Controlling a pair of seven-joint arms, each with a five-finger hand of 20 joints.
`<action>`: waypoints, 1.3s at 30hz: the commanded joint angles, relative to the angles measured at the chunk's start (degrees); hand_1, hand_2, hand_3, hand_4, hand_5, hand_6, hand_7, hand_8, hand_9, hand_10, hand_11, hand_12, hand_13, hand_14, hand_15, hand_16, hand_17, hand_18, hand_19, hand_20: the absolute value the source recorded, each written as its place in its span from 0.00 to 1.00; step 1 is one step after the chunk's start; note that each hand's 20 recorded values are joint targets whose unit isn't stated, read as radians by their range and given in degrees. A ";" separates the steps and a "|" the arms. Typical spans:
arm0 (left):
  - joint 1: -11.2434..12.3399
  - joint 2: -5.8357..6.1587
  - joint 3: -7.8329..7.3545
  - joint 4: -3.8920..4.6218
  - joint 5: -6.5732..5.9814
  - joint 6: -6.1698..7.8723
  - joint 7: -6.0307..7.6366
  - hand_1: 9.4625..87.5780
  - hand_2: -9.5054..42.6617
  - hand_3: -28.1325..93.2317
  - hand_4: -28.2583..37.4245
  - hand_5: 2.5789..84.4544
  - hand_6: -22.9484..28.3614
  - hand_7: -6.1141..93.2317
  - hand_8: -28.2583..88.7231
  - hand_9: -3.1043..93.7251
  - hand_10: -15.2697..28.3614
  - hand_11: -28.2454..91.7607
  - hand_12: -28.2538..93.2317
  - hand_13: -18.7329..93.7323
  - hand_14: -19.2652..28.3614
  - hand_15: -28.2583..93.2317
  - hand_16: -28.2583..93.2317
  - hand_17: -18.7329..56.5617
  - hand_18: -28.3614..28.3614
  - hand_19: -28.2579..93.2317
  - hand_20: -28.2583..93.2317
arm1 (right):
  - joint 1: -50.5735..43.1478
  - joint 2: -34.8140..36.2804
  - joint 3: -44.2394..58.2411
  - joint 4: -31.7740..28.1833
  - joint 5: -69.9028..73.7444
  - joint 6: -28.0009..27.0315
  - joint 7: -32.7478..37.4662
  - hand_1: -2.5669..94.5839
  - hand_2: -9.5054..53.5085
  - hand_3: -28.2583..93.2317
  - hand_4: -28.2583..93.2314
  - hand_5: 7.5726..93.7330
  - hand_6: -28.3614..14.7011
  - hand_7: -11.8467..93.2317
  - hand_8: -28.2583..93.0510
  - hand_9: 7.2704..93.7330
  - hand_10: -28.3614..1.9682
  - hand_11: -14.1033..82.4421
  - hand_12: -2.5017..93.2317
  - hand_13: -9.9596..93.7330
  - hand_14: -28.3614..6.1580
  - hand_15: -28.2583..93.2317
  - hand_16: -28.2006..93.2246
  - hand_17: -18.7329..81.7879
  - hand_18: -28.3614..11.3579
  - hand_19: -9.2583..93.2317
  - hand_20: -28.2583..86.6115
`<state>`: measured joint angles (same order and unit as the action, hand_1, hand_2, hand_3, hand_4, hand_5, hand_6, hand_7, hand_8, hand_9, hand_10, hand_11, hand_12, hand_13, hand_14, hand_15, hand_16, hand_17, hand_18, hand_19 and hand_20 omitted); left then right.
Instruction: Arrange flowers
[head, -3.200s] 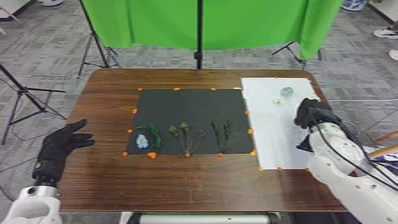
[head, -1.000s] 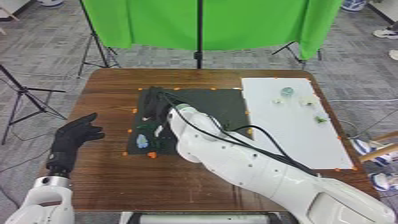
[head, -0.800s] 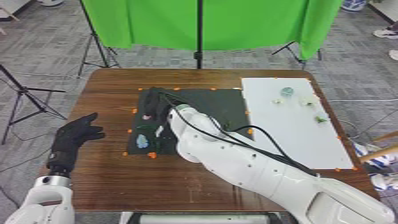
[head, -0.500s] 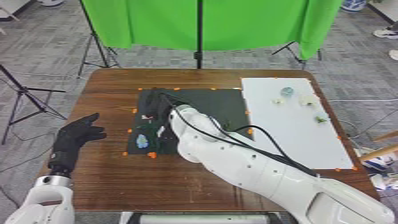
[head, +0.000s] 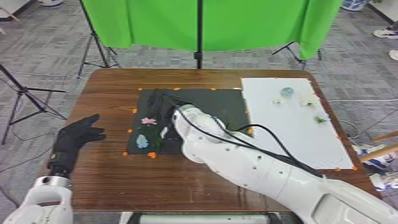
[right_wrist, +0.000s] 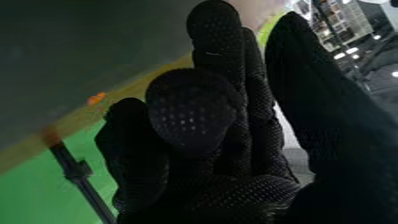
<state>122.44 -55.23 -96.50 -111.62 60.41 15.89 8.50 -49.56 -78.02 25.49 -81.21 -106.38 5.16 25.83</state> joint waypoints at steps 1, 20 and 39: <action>3.65 -1.08 -2.56 -1.52 -0.03 0.41 -0.72 0.23 0.59 0.78 0.20 0.53 0.55 0.18 0.19 0.58 0.71 0.47 0.35 0.60 0.85 0.52 0.21 0.43 0.78 0.45 0.43 | -0.52 18.04 12.84 -21.55 -7.11 5.48 -1.83 0.50 0.00 0.75 0.11 0.69 0.63 0.30 0.30 0.85 0.54 0.43 0.36 0.95 0.75 0.70 0.54 0.78 0.35 1.00 0.71; 6.98 -2.88 -4.69 -3.72 2.25 -0.41 -2.65 0.23 0.60 0.78 0.17 0.53 0.55 0.17 0.19 0.58 0.71 0.46 0.35 0.60 0.85 0.52 0.21 0.42 0.78 0.46 0.43 | -40.33 36.85 49.28 -24.93 -20.12 2.62 9.57 0.26 0.00 0.74 0.15 0.62 0.59 0.23 0.18 0.80 0.42 0.44 0.33 0.91 0.63 0.74 0.54 0.75 0.27 1.00 0.74; 7.30 -3.06 -5.31 -3.83 2.90 -3.62 -4.97 0.23 0.60 0.77 0.16 0.52 0.54 0.17 0.19 0.57 0.71 0.46 0.35 0.59 0.84 0.51 0.21 0.42 0.77 0.45 0.42 | -43.59 36.50 47.72 -18.33 -24.23 -2.19 12.90 0.31 0.00 0.76 0.15 0.61 0.61 0.23 0.18 0.80 0.44 0.46 0.33 0.91 0.64 0.75 0.53 0.75 0.27 1.00 0.74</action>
<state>128.65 -57.61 -101.57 -115.40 62.89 13.65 4.93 -92.16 -41.32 74.25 -100.26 -127.61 4.12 38.13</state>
